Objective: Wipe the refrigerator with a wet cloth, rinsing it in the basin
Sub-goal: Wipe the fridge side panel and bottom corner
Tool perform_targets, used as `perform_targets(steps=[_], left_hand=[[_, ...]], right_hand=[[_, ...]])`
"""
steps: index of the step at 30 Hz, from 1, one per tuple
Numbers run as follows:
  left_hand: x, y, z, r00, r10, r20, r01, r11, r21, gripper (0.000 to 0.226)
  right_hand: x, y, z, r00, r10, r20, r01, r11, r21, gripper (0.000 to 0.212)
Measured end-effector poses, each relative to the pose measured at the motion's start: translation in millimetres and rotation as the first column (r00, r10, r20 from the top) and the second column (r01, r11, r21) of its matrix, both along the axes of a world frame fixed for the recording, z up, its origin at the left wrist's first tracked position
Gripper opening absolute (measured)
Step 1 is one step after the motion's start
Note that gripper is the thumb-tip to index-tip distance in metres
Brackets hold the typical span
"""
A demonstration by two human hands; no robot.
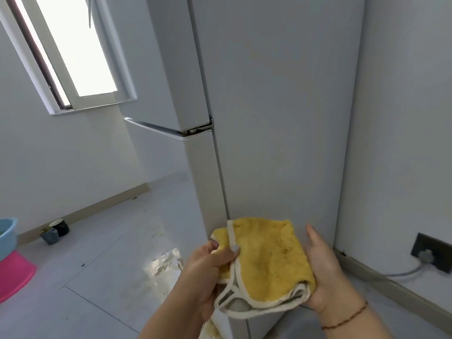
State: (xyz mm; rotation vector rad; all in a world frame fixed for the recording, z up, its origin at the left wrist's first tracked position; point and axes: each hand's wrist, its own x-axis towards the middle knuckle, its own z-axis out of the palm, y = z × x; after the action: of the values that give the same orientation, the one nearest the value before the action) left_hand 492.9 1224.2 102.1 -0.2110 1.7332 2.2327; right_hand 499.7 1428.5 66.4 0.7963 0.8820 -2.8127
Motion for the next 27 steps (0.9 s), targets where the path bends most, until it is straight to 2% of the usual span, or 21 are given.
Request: perform_targets(steps=[1,2,3,4,5,6,7,8,10,12,14,16,18,21,24,25,27], left_hand=[[-0.4,0.8,-2.5,0.998,0.035,-0.043,-0.038,0.997,-0.068,0.025],[0.1,2.7,-3.1,0.994,0.05,-0.096,-0.064,0.986,-0.151,0.023],[0.7,5.0,-4.8,0.989,0.054,-0.138,-0.086,0.968,-0.237,0.023],[1.7,8.1,-4.2,0.983,0.043,-0.18,-0.106,0.928,-0.357,0.023],[1.2,10.7,-8.2,0.979,0.0,-0.206,-0.096,0.884,-0.457,0.022],[2.9,14.2,-9.3,0.978,-0.073,-0.194,-0.047,0.835,-0.548,0.019],[3.4,17.6,-12.1,0.977,-0.14,-0.159,0.023,0.817,-0.577,0.013],[4.4,21.2,-11.5,0.977,-0.187,-0.098,0.099,0.817,-0.568,0.013],[2.7,25.3,-13.8,0.986,-0.166,0.015,0.156,0.891,-0.425,0.027],[-0.3,22.4,-17.1,0.995,-0.071,0.073,0.092,0.933,-0.347,0.033],[-2.6,10.2,-28.0,0.999,0.004,0.033,0.008,0.937,-0.349,0.031],[-2.7,-4.4,-39.0,0.998,0.062,-0.026,-0.067,0.939,-0.338,0.03],[-4.9,-16.5,-50.2,0.992,0.117,-0.05,-0.127,0.94,-0.318,0.03],[-9.1,-27.9,-59.1,0.981,0.17,-0.09,-0.188,0.944,-0.272,0.029],[-13.9,-38.4,-64.7,0.951,0.254,-0.175,-0.29,0.93,-0.225,0.032],[-15.4,-41.9,-65.7,0.934,0.295,-0.201,-0.333,0.921,-0.2,0.033],[-17.5,-47.7,-64.2,0.899,0.36,-0.247,-0.403,0.902,-0.153,0.033]], right_hand=[[9.4,-21.1,-15.8,0.979,0.17,-0.116,-0.147,0.972,0.186,0.077],[6.5,-12.1,-17.3,0.971,0.201,-0.133,-0.164,0.956,0.243,0.071],[0.8,-27.3,-22.6,0.99,0.132,-0.057,-0.104,0.931,0.349,0.066],[0.7,-29.0,-34.6,0.99,0.107,-0.087,-0.081,0.963,0.258,0.063],[-7.7,-34.3,-43.5,0.998,0.061,-0.024,-0.052,0.963,0.265,0.064],[-11.5,-38.3,-48.1,0.989,0.125,0.076,-0.14,0.958,0.249,0.066],[-11.0,-51.2,-45.5,0.97,0.227,0.09,-0.24,0.955,0.175,0.069],[-7.2,-61.8,-41.8,0.956,0.283,0.081,-0.289,0.954,0.081,0.072],[-8.5,-70.2,-47.4,0.949,0.315,-0.016,-0.315,0.944,-0.096,0.077],[-8.8,-72.3,-48.6,0.948,0.304,-0.1,-0.317,0.931,-0.179,0.075],[-10.2,-75.7,-54.9,0.963,0.252,-0.094,-0.267,0.937,-0.227,0.065],[-10.8,-80.4,-64.3,0.979,0.192,-0.068,-0.202,0.954,-0.22,0.039],[-13.2,-86.9,-75.6,0.991,0.129,-0.029,-0.132,0.968,-0.215,0.03],[-12.7,-94.6,-75.2,0.992,0.115,-0.05,-0.123,0.973,-0.197,0.028],[-14.1,-103.6,-43.4,0.97,0.113,-0.214,-0.155,0.969,-0.192,0.041],[-17.5,-109.3,-31.7,0.964,0.106,-0.245,-0.146,0.978,-0.151,0.048],[-23.5,-124.0,-11.1,0.95,0.06,-0.307,-0.06,0.998,0.009,0.05]])
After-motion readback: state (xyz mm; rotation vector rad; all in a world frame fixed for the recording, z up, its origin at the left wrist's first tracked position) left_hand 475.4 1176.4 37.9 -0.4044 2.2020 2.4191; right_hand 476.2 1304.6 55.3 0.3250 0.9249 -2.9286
